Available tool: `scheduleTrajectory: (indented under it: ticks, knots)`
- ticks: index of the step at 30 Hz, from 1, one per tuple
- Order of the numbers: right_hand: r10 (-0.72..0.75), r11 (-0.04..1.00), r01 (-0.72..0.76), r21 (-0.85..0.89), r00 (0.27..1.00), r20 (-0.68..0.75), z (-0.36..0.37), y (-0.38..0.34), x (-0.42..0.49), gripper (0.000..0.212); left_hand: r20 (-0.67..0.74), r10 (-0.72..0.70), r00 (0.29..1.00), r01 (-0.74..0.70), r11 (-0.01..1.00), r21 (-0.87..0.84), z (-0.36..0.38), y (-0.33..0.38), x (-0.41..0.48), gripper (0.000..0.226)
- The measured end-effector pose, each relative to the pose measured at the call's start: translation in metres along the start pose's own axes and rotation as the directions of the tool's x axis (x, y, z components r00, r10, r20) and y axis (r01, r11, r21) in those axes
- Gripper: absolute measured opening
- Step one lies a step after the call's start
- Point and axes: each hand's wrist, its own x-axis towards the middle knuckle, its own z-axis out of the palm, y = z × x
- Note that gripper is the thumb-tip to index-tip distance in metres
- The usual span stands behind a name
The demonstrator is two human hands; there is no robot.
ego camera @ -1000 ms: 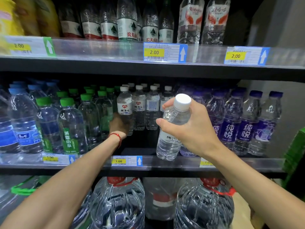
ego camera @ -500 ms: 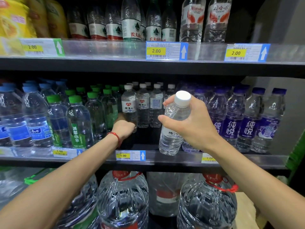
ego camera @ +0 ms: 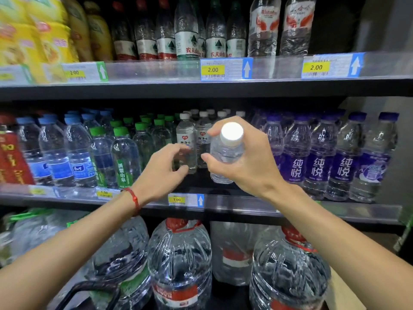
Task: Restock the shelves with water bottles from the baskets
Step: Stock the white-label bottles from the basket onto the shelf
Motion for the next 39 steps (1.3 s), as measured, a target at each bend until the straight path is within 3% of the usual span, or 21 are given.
scheduleTrajectory:
  ticks: [3, 7, 12, 14, 18, 22, 27, 30, 33, 36, 39]
  knots:
    - [0.046, 0.998, -0.046, 0.041, 0.999, -0.009, 0.013, 0.017, 0.008, 0.034, 0.039, 0.072, 0.997, -0.08, 0.962, 0.26, -0.021, -0.002, -0.018, 0.038]
    - [0.13, 0.991, -0.13, 0.045, 0.991, -0.007, 0.036, 0.047, 0.021, 0.031, 0.191, 0.034, 0.981, -0.136, 0.821, 0.554, -0.047, -0.001, -0.04, 0.039]
    - [0.37, 0.928, -0.373, 0.019, 0.924, 0.096, 0.066, 0.094, 0.039, 0.03, 0.347, -0.1, 0.932, -0.183, 0.698, 0.692, -0.062, -0.007, -0.057, 0.049]
    - [0.455, 0.889, -0.457, -0.017, 0.881, 0.128, 0.08, 0.112, 0.046, 0.037, 0.372, -0.117, 0.921, -0.199, 0.679, 0.706, -0.061, -0.01, -0.06, 0.049]
    - [0.422, 0.907, -0.42, -0.04, 0.904, 0.074, 0.102, 0.126, 0.06, 0.036, 0.376, -0.108, 0.92, -0.198, 0.699, 0.687, -0.057, -0.016, -0.06, 0.046]
    - [0.401, 0.915, -0.389, -0.109, 0.908, 0.119, 0.108, 0.146, 0.069, 0.039, 0.381, -0.101, 0.919, -0.207, 0.7, 0.683, -0.057, -0.021, -0.054, 0.043]
    - [0.417, 0.908, -0.39, -0.155, 0.881, 0.223, 0.106, 0.161, 0.082, 0.076, 0.376, -0.104, 0.921, -0.187, 0.729, 0.659, -0.059, -0.029, -0.045, 0.04]
    - [0.466, 0.883, -0.454, -0.118, 0.878, 0.107, 0.103, 0.165, 0.08, 0.087, 0.366, -0.104, 0.925, -0.168, 0.752, 0.638, -0.056, -0.035, -0.042, 0.039]
    - [0.463, 0.88, -0.457, -0.13, 0.886, 0.022, 0.102, 0.177, 0.076, 0.078, 0.372, -0.103, 0.922, -0.165, 0.766, 0.621, -0.051, -0.039, -0.04, 0.039]
    - [0.53, 0.827, -0.495, -0.265, 0.844, 0.078, 0.1, 0.184, 0.074, 0.083, 0.377, -0.106, 0.92, -0.158, 0.78, 0.606, -0.048, -0.04, -0.037, 0.04]
    - [0.541, 0.835, -0.503, -0.224, 0.824, 0.168, 0.101, 0.188, 0.072, 0.09, 0.38, -0.114, 0.918, -0.149, 0.788, 0.597, -0.046, -0.039, -0.034, 0.037]
